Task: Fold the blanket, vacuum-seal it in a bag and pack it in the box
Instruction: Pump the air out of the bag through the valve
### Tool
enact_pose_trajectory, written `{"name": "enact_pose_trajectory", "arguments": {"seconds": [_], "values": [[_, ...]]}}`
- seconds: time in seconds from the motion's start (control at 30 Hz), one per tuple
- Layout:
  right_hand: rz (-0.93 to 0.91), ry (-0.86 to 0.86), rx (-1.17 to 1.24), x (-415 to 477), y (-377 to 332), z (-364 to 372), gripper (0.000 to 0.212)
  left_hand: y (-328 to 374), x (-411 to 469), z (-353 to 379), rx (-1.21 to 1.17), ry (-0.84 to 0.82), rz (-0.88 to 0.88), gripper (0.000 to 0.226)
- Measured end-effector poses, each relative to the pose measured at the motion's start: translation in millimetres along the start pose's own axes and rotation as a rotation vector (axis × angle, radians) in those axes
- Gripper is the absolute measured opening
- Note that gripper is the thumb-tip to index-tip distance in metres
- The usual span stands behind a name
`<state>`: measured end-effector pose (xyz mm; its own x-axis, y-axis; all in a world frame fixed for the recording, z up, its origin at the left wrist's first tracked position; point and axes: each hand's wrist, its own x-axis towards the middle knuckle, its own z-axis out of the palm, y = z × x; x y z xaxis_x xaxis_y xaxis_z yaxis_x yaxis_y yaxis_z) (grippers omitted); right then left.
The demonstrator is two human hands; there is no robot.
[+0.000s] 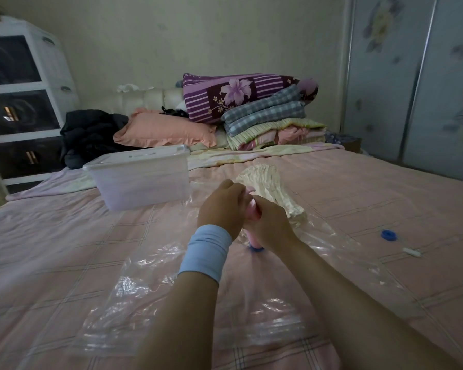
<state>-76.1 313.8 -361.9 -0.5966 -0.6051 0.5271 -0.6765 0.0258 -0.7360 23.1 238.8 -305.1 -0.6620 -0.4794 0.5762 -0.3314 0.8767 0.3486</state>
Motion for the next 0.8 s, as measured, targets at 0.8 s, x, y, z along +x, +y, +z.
{"name": "enact_pose_trajectory", "arguments": {"seconds": [0.8], "values": [[0.058, -0.033, -0.018, -6, 2, -1, 0.046, 4, -16, -2, -0.065, 0.056, 0.167, 0.017]]}}
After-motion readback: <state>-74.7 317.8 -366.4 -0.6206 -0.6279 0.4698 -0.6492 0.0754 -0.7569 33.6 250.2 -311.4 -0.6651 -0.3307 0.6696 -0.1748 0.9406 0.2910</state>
